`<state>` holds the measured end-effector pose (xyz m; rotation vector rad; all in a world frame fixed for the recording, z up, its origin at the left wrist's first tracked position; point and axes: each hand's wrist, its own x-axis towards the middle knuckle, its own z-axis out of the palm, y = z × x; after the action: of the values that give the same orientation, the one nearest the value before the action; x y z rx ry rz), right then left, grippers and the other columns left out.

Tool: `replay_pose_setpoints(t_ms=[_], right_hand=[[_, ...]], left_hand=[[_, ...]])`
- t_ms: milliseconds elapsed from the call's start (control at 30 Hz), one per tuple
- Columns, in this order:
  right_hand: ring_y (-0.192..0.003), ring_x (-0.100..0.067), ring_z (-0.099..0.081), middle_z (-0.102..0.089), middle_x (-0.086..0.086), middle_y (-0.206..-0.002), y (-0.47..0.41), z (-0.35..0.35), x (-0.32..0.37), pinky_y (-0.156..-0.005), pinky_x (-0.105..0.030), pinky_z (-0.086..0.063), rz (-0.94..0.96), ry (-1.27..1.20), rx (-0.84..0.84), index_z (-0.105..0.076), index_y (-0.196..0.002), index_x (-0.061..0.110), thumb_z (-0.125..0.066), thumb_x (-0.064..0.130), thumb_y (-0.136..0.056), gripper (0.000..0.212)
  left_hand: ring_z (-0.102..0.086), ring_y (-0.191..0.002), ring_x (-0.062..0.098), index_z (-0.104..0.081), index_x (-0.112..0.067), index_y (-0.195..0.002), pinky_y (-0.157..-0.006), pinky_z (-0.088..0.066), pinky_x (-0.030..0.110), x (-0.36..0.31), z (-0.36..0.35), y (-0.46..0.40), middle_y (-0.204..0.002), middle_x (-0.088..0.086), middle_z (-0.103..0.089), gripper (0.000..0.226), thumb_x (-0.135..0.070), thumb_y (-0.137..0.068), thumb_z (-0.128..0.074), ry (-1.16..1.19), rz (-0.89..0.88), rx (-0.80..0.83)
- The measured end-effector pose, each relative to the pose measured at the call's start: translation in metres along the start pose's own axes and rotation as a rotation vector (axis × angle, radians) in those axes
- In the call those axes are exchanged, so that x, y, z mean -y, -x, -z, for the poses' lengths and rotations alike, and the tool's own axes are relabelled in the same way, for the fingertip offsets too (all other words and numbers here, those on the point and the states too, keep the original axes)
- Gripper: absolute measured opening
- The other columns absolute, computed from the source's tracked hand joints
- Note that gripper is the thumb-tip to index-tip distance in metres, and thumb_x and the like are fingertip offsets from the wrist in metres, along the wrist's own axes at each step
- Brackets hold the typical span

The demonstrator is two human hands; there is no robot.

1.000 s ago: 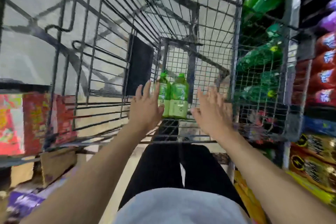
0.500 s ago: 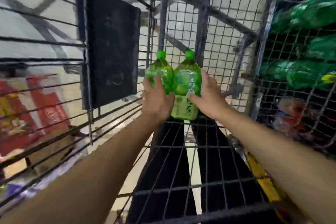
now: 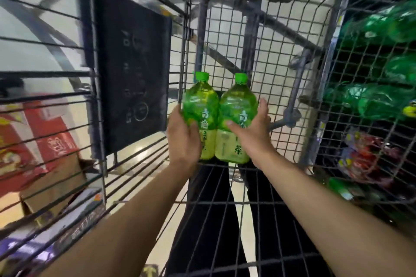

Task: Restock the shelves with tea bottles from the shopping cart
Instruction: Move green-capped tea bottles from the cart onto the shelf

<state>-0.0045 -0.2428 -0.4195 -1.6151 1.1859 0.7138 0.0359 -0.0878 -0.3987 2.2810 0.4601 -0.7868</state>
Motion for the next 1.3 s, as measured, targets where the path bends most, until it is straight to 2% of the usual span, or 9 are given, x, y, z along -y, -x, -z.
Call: replay_pose_setpoints(t_ms=[133, 300, 433, 533, 600, 700, 833, 1167, 1300], right_hand=[[-0.145, -0.026, -0.031, -0.025, -0.008, -0.155, -0.002, 0.023, -0.013, -0.121, -0.043, -0.029, -0.010, -0.011, 0.007, -0.011, -0.160, 0.037, -0.086, 0.037, -0.080, 0.109], [-0.124, -0.011, -0.036, -0.027, -0.008, -0.149, -0.004, 0.036, -0.018, -0.103, -0.023, -0.030, -0.006, -0.043, 0.007, -0.023, -0.157, 0.038, -0.086, 0.032, -0.081, 0.099], [-0.129, -0.015, -0.043, -0.035, -0.007, -0.150, -0.005, 0.034, -0.017, -0.108, -0.031, -0.038, -0.024, -0.046, 0.039, -0.023, -0.154, 0.043, -0.089, 0.036, -0.076, 0.103], [-0.129, -0.021, -0.052, -0.047, -0.003, -0.145, -0.003, 0.031, -0.017, -0.111, -0.046, -0.046, -0.022, -0.018, 0.039, -0.025, -0.148, 0.049, -0.089, 0.052, -0.060, 0.109], [-0.127, -0.021, -0.055, -0.054, 0.001, -0.138, -0.003, 0.029, -0.017, -0.108, -0.047, -0.048, 0.004, 0.010, 0.018, -0.028, -0.148, 0.043, -0.089, 0.049, -0.061, 0.106], [-0.122, -0.023, -0.056, -0.052, -0.001, -0.135, -0.004, 0.026, -0.015, -0.103, -0.049, -0.050, 0.011, 0.019, -0.013, -0.028, -0.142, 0.041, -0.088, 0.046, -0.058, 0.103], [-0.118, -0.019, -0.055, -0.043, -0.006, -0.138, -0.006, 0.023, -0.021, -0.102, -0.042, -0.052, 0.000, -0.083, -0.018, -0.026, -0.133, 0.045, -0.091, 0.025, -0.072, 0.092], [-0.122, -0.019, -0.053, -0.047, 0.001, -0.135, 0.015, 0.048, -0.007, -0.108, -0.042, -0.048, 0.087, -0.097, 0.089, -0.021, -0.128, 0.040, -0.088, 0.024, -0.077, 0.086], [-0.117, -0.018, -0.058, -0.051, 0.009, -0.123, 0.052, 0.075, 0.012, -0.106, -0.043, -0.051, 0.096, -0.155, 0.121, -0.020, -0.130, 0.041, -0.088, 0.025, -0.077, 0.087]], left_hand=[[-0.037, -0.123, 0.025, -0.048, -0.011, -0.141, -0.110, -0.030, 0.041, 0.001, -0.010, -0.005, -0.130, 0.012, -0.045, 0.050, -0.015, -0.094, -0.064, -0.108, 0.014, 0.106], [-0.035, -0.121, 0.016, -0.038, -0.014, -0.149, -0.112, -0.029, 0.032, 0.003, -0.016, -0.004, -0.140, 0.012, -0.040, 0.075, -0.023, -0.087, -0.078, 0.003, 0.027, 0.144], [-0.038, -0.132, 0.029, -0.034, -0.021, -0.150, -0.115, -0.027, 0.048, 0.008, -0.017, -0.008, -0.142, 0.007, -0.049, 0.085, -0.033, -0.081, -0.083, -0.051, 0.078, 0.169], [-0.045, -0.131, 0.035, -0.028, -0.043, -0.142, -0.110, -0.034, 0.063, 0.011, -0.014, -0.010, -0.138, 0.002, -0.056, 0.091, -0.056, -0.069, -0.080, -0.016, 0.150, 0.210], [-0.054, -0.127, 0.033, -0.025, -0.054, -0.134, -0.106, -0.040, 0.065, 0.018, -0.015, -0.011, -0.136, -0.001, -0.057, 0.094, -0.068, -0.057, -0.077, 0.027, 0.149, 0.213], [-0.056, -0.124, 0.028, -0.026, -0.049, -0.135, -0.104, -0.047, 0.059, 0.020, -0.018, -0.012, -0.135, 0.002, -0.049, 0.100, -0.061, -0.051, -0.080, 0.089, 0.121, 0.218], [-0.055, -0.126, 0.027, -0.028, -0.051, -0.125, -0.105, -0.051, 0.050, 0.021, -0.018, -0.018, -0.138, 0.007, -0.044, 0.095, -0.047, -0.049, -0.085, 0.220, 0.105, 0.255], [-0.065, -0.117, 0.033, -0.034, -0.052, -0.120, -0.094, -0.057, 0.055, 0.010, -0.002, -0.020, -0.136, 0.010, -0.055, 0.093, -0.041, -0.051, -0.095, 0.325, 0.061, 0.342], [-0.070, -0.108, 0.021, -0.026, -0.031, -0.131, -0.085, -0.062, 0.037, -0.026, 0.026, 0.010, -0.129, 0.010, -0.059, 0.085, -0.002, -0.077, -0.085, 0.408, 0.066, 0.432]])
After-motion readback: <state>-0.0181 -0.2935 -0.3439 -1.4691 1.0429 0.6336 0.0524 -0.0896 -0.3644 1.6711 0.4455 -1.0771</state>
